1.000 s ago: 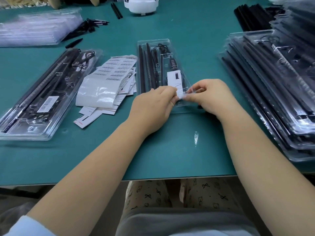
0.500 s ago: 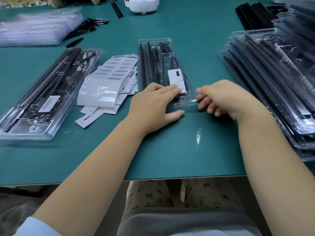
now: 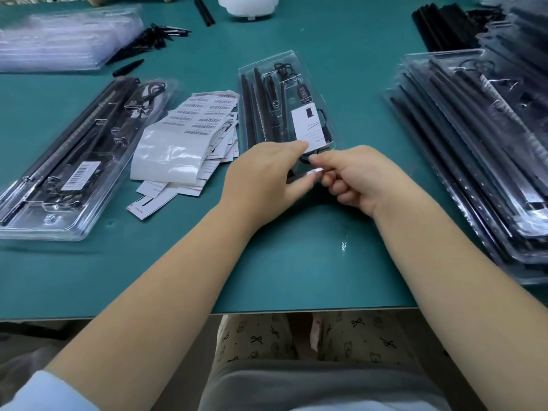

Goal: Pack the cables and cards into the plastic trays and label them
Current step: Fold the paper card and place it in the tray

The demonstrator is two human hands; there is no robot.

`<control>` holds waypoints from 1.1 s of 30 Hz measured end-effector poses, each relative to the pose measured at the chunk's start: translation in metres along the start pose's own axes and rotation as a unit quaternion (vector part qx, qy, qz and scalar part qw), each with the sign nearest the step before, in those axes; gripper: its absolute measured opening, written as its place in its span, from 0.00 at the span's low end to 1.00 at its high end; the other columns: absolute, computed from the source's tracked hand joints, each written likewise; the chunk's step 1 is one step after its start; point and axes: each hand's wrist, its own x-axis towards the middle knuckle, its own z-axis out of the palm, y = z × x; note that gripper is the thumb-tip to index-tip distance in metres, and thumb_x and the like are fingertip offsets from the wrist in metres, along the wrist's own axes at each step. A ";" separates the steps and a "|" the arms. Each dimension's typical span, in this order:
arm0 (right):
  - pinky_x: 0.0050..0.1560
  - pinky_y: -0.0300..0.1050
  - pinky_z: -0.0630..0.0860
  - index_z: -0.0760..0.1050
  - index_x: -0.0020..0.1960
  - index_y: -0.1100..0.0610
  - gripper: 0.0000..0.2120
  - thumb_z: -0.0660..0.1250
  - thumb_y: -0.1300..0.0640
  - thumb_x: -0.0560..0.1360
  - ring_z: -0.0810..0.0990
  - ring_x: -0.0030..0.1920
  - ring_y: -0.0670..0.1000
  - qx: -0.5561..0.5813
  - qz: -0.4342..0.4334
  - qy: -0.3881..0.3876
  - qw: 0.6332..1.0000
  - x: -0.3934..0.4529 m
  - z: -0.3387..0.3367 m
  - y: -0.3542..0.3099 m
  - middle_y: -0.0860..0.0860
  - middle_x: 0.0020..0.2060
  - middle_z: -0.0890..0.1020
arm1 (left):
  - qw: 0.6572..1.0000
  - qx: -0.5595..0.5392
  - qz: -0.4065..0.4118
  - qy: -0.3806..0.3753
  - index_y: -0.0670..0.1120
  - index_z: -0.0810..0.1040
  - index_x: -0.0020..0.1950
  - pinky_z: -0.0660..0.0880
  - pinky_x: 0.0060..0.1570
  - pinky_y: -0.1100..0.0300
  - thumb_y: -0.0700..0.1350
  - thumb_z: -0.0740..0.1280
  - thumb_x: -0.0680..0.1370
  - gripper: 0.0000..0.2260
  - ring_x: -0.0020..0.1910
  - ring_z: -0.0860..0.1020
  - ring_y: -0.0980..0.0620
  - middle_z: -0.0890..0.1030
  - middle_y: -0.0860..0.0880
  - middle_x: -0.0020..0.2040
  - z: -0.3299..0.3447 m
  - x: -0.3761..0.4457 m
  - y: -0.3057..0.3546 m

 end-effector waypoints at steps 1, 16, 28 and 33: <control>0.18 0.32 0.55 0.72 0.35 0.56 0.11 0.68 0.55 0.74 0.61 0.17 0.43 0.002 -0.001 0.010 1.000 0.000 0.001 0.000 0.47 0.20 0.70 | 1.000 -0.012 -0.012 0.000 0.40 0.82 0.53 0.79 0.38 0.50 0.47 0.73 0.70 0.16 0.43 0.82 0.44 0.84 0.45 0.44 -0.001 0.000 0.000; 0.18 0.32 0.53 0.72 0.31 0.58 0.13 0.67 0.59 0.73 0.58 0.16 0.45 0.057 -0.079 0.067 0.993 -0.003 0.007 0.000 0.49 0.16 0.68 | 0.999 0.010 -0.023 -0.031 0.44 0.78 0.63 0.76 0.48 0.53 0.41 0.72 0.68 0.23 0.57 0.78 0.45 0.80 0.49 0.60 -0.005 0.001 0.002; 0.44 0.48 0.77 0.80 0.48 0.60 0.18 0.59 0.49 0.70 0.77 0.40 0.52 -0.105 -0.120 0.134 0.978 0.008 -0.015 -0.008 0.53 0.43 0.81 | 0.982 0.068 0.008 -0.174 0.54 0.75 0.65 0.78 0.43 0.53 0.68 0.56 0.73 0.28 0.60 0.77 0.50 0.78 0.60 0.62 -0.010 -0.003 0.004; 0.57 0.55 0.73 0.77 0.57 0.68 0.18 0.60 0.56 0.75 0.72 0.43 0.54 -0.163 -0.079 0.157 0.971 0.017 -0.022 -0.004 0.64 0.49 0.79 | 0.989 0.056 0.046 -0.131 0.51 0.82 0.52 0.79 0.33 0.51 0.69 0.53 0.71 0.28 0.46 0.81 0.49 0.83 0.56 0.48 -0.014 -0.002 0.011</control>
